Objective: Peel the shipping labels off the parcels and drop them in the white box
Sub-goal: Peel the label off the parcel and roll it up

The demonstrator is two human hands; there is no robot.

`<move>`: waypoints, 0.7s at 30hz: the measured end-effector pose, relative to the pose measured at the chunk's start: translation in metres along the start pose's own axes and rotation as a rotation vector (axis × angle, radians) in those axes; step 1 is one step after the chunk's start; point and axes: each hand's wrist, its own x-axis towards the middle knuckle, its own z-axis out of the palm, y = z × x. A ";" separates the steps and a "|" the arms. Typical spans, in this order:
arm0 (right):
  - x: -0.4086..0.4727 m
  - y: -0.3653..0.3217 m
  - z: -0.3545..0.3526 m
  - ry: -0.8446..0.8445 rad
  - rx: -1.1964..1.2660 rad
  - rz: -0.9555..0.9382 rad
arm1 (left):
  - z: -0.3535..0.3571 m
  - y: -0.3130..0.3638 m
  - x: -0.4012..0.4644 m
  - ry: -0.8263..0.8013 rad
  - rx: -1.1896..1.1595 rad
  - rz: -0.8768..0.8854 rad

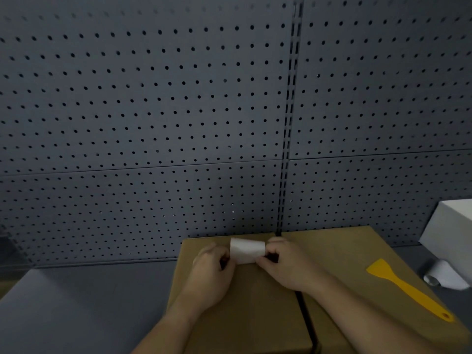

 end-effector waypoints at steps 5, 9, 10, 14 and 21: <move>0.001 0.002 0.003 0.026 -0.014 -0.012 | -0.003 0.004 -0.003 -0.007 -0.071 0.012; -0.001 0.004 0.005 0.045 -0.002 -0.017 | -0.002 0.001 -0.001 -0.018 -0.025 0.005; -0.001 0.005 0.005 0.046 0.004 -0.015 | -0.001 0.001 0.000 -0.011 -0.020 0.003; -0.001 0.004 0.004 0.035 0.055 -0.004 | 0.001 0.001 0.000 0.013 -0.003 0.014; 0.001 0.007 0.007 0.053 0.018 -0.007 | 0.001 0.000 0.001 0.010 -0.033 0.015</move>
